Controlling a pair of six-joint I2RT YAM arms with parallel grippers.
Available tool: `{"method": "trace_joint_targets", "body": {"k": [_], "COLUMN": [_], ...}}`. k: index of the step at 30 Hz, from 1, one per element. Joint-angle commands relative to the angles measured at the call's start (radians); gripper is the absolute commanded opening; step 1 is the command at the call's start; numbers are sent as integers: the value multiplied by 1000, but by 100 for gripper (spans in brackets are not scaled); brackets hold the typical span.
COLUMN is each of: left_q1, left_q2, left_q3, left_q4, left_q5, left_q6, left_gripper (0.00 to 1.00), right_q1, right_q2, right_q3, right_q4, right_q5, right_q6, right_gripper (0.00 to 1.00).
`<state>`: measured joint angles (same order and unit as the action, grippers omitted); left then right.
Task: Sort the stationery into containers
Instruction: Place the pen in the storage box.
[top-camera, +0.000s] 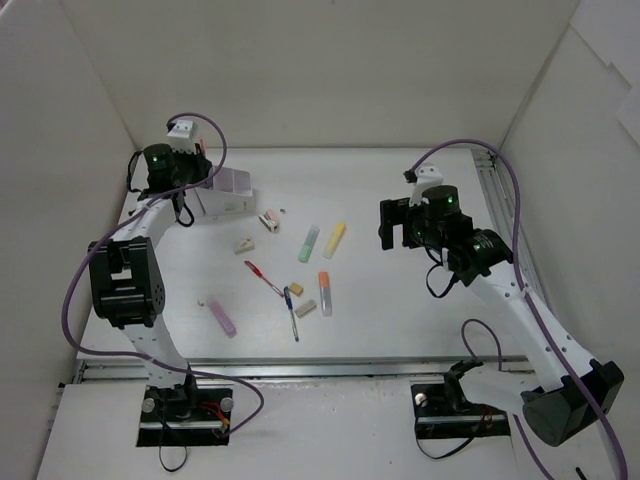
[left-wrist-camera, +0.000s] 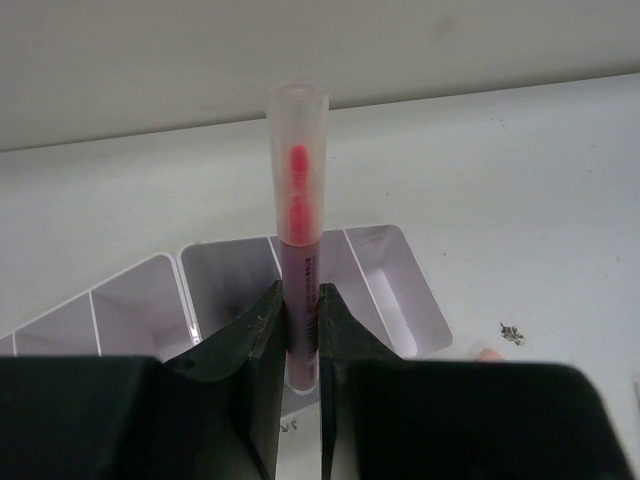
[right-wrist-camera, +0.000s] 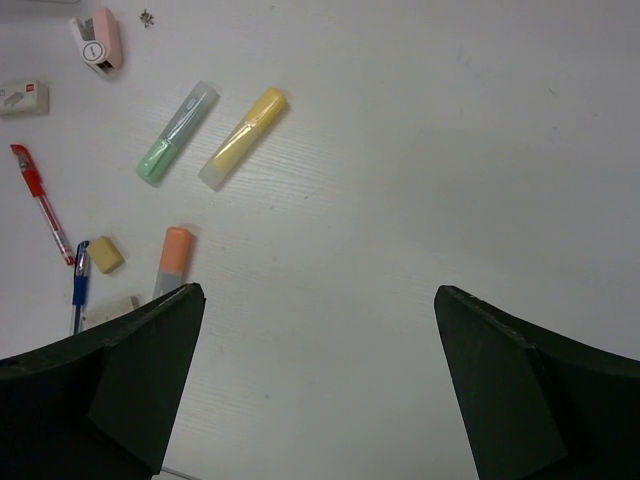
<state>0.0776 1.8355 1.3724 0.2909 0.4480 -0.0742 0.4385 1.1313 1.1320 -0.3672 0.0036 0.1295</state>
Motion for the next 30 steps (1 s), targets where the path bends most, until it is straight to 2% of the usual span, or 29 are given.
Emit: {"method": "trace_joint_targets", "body": {"k": [1,6,9,10,11,15,17,18,19,20,21,29,30], "left_q1": [20,30,30,30,30,30,30,30,30,30,39,39,39], "left_q2": [-6,51,48,47,45,41,38,30,25,21,5,-120,-158], "left_q3": [94,140,110,100,85,77,65,62,54,45,36,-15,-21], "left_q4": [109,62,76,82,86,64,63,62,60,68,73,86,86], "left_q5": [-22,-26,-29,-32,-49,-52,-51,-54,-55,-58,-52,-2,7], "left_q6": [-9,14,19,20,22,30,30,28,25,21,16,-21,-33], "left_gripper": [0,0,0,7,10,11,14,18,31,34,42,57,79], "right_q1": [-20,-32,-43,-47,-49,-55,-53,-55,-55,-55,-53,-55,-55], "right_q2": [4,12,12,12,12,-1,-7,-17,-22,-28,-37,-80,-77], "right_q3": [3,-5,-6,-8,-11,-31,-38,-40,-41,-44,-47,-78,-78], "right_q4": [73,74,73,74,73,74,73,73,71,73,71,71,71], "right_q5": [13,7,4,4,4,-30,-28,-33,-36,-42,-65,-88,-93], "right_q6": [-1,-2,-2,1,4,19,24,25,27,28,28,38,41], "right_gripper": [98,98,98,98,98,98,98,98,98,98,98,98,98]}}
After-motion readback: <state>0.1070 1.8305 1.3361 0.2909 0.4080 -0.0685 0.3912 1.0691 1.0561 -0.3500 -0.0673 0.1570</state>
